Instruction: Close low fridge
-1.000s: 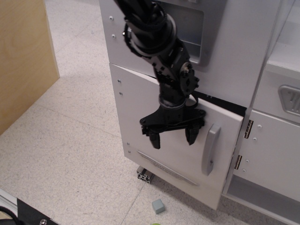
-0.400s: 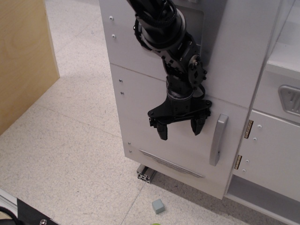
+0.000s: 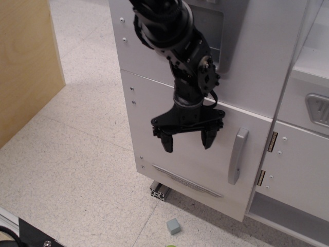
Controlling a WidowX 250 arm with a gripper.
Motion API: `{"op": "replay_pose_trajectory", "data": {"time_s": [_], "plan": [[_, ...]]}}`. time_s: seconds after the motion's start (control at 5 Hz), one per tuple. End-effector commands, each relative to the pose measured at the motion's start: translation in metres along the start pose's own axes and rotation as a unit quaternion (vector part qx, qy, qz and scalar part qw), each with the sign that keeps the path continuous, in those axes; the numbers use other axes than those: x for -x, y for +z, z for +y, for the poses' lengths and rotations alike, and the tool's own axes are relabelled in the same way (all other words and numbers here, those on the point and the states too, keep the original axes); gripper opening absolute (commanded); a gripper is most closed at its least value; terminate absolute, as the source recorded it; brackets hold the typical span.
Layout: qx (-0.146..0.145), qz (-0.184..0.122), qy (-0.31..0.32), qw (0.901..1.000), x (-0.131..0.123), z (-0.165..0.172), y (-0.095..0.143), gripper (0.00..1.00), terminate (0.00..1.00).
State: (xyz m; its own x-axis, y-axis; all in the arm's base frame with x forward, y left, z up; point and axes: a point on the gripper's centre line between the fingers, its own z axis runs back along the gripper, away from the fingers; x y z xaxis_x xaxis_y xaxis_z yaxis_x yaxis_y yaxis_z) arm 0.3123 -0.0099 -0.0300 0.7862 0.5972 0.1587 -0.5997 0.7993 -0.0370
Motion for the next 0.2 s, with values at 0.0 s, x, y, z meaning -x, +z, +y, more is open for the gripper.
{"op": "replay_pose_trajectory", "data": {"time_s": [0.0], "plan": [[0.017,-0.022,0.005,0.9996,-0.0094,-0.0034,0.0213,1.00,1.00]]}}
